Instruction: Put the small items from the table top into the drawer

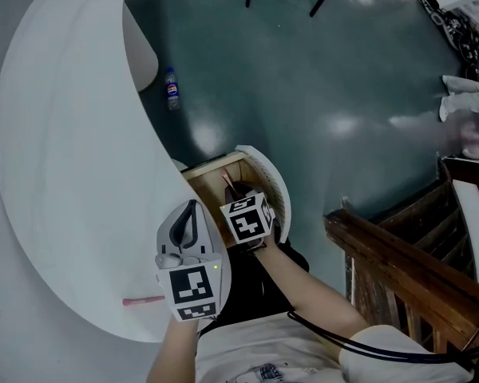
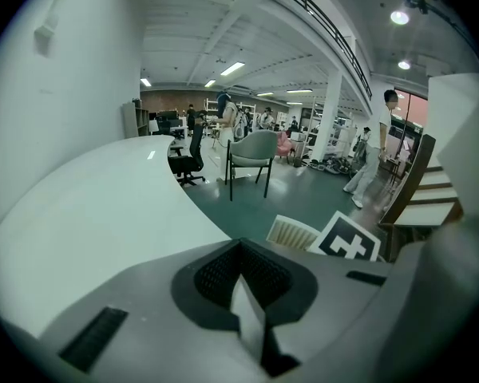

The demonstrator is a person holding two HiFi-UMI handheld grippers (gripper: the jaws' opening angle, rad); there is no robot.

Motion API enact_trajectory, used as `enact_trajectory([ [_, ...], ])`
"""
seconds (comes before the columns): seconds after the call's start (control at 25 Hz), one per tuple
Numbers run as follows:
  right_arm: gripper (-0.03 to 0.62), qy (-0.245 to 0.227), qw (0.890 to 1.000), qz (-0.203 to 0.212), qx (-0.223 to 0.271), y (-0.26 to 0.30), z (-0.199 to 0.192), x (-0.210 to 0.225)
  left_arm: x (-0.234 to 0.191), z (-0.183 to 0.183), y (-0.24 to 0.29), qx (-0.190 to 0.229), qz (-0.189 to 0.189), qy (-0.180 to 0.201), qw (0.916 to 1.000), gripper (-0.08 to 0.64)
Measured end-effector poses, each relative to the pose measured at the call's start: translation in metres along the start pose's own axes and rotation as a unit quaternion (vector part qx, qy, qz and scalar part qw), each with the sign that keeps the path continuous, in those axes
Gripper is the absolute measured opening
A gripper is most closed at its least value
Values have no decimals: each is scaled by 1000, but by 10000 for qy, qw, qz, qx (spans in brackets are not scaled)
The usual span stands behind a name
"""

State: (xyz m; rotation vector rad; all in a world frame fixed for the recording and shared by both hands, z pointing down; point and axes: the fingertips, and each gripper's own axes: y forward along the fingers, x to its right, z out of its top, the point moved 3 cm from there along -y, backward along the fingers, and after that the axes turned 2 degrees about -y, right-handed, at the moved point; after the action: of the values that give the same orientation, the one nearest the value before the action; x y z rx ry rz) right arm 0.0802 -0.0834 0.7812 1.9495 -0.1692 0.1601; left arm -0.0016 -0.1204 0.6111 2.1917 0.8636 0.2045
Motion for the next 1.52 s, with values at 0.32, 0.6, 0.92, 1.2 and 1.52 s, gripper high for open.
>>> enact_trajectory([
  [0.32,58,-102,9993,-246,-271,23,-4,6,2,0,-1,-68,5,-18,10000,34],
  [0.6,58,-149,9981,-431,-426,33,-12,16,5,2,-4,-89,-10,16,10000,34],
  [0.92,60,-266,9956,-557,-700,46,-19,20,6,3,-5,-102,8,20,9999,34],
  [1.2,60,-250,9949,-535,-819,54,-23,23,5,3,-4,-114,33,-21,9999,34],
  [1.52,61,-46,9966,-359,-743,53,-21,21,3,3,-4,-63,97,-99,9999,34],
])
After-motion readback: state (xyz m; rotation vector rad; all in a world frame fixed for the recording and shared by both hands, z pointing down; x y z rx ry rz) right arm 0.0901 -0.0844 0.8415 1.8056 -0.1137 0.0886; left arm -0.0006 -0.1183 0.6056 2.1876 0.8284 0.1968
